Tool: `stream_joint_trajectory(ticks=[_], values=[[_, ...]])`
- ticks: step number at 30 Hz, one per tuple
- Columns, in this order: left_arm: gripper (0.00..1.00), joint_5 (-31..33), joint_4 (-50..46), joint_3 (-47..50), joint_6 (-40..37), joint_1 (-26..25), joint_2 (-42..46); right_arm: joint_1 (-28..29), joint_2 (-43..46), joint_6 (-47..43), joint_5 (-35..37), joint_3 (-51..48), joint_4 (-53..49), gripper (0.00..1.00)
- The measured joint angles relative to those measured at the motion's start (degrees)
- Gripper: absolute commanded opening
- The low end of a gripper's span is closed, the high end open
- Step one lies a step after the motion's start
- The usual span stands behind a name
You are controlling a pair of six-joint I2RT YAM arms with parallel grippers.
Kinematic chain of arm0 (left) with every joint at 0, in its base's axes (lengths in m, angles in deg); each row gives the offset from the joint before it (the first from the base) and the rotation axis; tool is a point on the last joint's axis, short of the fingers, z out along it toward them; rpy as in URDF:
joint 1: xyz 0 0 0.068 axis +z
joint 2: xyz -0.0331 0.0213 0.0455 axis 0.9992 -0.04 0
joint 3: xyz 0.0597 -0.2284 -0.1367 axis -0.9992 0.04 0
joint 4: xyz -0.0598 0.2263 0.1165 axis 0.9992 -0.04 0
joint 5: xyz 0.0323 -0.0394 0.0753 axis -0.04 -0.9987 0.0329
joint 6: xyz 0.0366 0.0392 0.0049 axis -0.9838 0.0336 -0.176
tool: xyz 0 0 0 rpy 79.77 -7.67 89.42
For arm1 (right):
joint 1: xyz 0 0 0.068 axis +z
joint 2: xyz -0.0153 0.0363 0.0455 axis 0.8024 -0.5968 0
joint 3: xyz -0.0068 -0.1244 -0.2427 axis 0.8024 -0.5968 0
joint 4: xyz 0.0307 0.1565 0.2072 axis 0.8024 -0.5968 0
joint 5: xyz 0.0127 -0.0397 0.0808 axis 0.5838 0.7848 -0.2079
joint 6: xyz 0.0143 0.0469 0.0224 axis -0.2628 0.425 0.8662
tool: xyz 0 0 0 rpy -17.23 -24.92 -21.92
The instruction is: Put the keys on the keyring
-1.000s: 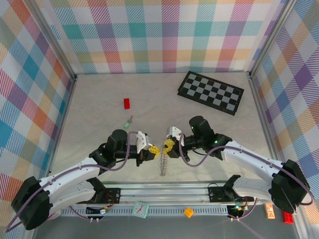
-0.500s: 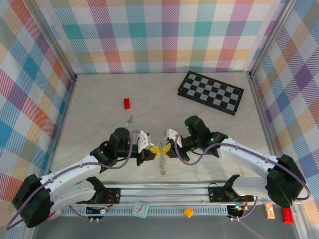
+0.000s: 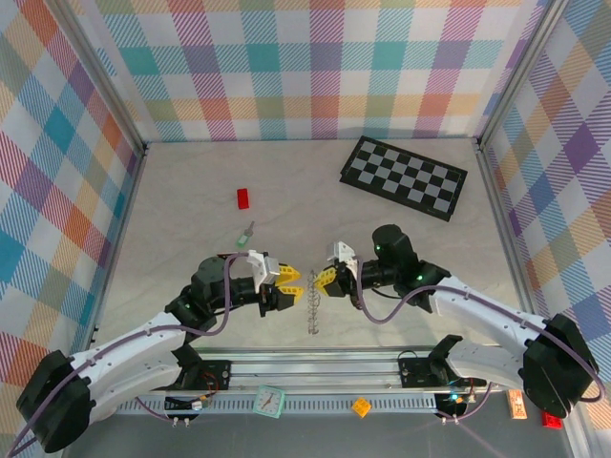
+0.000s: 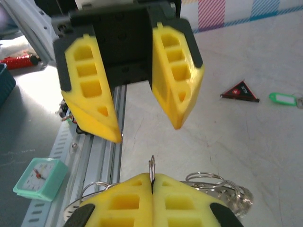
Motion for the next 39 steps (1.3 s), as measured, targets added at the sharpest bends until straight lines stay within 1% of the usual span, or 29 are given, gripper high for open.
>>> stream_joint_trajectory(ticks=[8,13,21,24,26,27,29,30,31,32,34,35,39], values=[[0.35,-3.0,16.4,2.2,6.5,0.0,-8.4,0.0,0.9,4.3,-1.3,-2.0,8.0,0.0],[0.26,-4.3,22.5,2.2,8.3,0.0,-12.3,0.0,0.9,5.5,-2.1,-2.0,9.7,0.0],[0.15,-6.2,26.0,2.2,9.4,0.0,-13.9,-0.1,0.9,7.3,-2.9,-2.0,10.5,0.0],[0.09,-6.9,26.4,2.2,9.6,0.0,-14.0,-0.1,0.9,7.2,-2.9,-2.0,10.3,0.0],[0.02,-7.4,26.2,2.2,9.8,0.0,-14.0,-0.1,0.9,6.4,-2.8,-2.0,9.4,0.0],[0.0,-7.4,25.9,2.2,9.7,0.0,-14.0,-0.1,0.9,6.0,-2.7,-1.9,9.0,0.0],[0.0,-7.5,24.8,2.1,9.5,0.0,-14.0,-0.1,0.9,4.8,-2.4,-1.7,7.2,0.0],[0.0,-7.5,24.0,2.1,9.3,0.0,-13.9,0.0,0.9,4.1,-2.2,-1.5,6.1,0.05],[0.0,-7.4,22.4,1.7,8.9,0.0,-13.7,0.0,0.9,3.4,-1.7,-1.2,4.7,0.14],[0.0,-7.3,20.4,1.1,8.0,0.0,-13.2,0.0,1.0,2.7,-0.9,-0.7,3.0,0.2],[0.0,-6.2,15.7,-0.3,6.2,0.0,-11.8,0.1,1.5,0.9,0.5,0.2,-0.6,0.27],[0.0,-5.6,13.1,-1.2,4.8,0.0,-10.8,0.1,1.8,-0.1,1.3,0.8,-2.6,0.33],[0.0,-3.6,2.6,-4.8,-0.6,-0.8,-8.1,0.3,2.0,-4.0,4.6,3.9,-9.9,0.39]])
